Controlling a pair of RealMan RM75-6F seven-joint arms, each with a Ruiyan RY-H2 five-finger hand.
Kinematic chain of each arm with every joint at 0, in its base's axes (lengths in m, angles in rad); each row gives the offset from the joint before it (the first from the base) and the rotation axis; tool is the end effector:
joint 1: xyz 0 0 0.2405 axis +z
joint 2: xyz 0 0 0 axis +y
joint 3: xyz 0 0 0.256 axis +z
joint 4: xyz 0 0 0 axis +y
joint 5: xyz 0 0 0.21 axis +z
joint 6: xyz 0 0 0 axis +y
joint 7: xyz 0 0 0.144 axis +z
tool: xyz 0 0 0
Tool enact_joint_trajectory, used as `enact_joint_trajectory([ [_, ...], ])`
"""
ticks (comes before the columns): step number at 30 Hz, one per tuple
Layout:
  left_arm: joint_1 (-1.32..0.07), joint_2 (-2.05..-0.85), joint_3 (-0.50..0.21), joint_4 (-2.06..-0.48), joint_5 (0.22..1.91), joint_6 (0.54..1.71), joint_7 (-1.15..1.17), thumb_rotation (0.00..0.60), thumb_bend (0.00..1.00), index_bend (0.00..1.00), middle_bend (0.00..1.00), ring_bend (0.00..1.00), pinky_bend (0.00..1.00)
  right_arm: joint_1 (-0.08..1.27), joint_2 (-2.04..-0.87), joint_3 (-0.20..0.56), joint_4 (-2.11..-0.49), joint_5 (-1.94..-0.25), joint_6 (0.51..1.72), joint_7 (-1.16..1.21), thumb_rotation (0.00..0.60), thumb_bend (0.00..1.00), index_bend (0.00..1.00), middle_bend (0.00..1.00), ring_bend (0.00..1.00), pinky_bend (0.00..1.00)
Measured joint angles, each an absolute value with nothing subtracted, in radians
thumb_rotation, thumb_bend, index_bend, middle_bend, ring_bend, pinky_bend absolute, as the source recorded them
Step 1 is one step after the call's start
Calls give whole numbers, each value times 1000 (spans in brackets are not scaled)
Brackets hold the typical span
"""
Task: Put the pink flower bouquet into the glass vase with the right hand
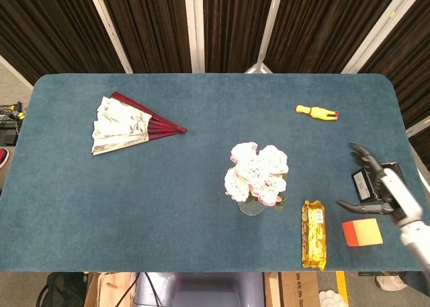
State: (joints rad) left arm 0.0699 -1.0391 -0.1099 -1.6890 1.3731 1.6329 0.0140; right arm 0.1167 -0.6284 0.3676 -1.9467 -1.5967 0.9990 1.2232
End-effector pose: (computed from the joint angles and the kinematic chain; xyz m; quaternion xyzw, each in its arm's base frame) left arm -0.3294 0.1397 0.2119 -0.4883 -0.3842 -0.3713 0.6900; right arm -0.2267 -0.2368 0.2390 0.4098 -0.6839 0.5502 0.2484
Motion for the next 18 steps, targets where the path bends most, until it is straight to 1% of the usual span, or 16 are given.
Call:
enact_joint_trajectory([
  [2,71,-1038,-110,-1688,1373,1635,11,600,249,119,0,0,29,98,-634,352,-1924,-1598,1039,1173,600,62,119,28,62,0],
  [7,71,-1039,-109,-1686,1378,1635,9,600,249,119,0,0,29,48,-697,306,-1861,-1591,1140,918,600,62,126,28,62,0],
  [11,69,-1041,-110,-1684,1375,1631,13,600,249,119,0,0,29,8,-783,273,-1816,-1589,1250,653,600,62,126,28,61,0],
  [15,66,-1042,-112,-1684,1369,1626,18,600,249,119,0,0,29,-36,-884,224,-1758,-1617,1376,371,600,61,126,28,44,0],
  [18,66,-1044,-111,-1684,1372,1627,21,600,249,119,0,0,29,-60,-941,187,-1727,-1645,1441,208,600,61,126,27,29,0],
])
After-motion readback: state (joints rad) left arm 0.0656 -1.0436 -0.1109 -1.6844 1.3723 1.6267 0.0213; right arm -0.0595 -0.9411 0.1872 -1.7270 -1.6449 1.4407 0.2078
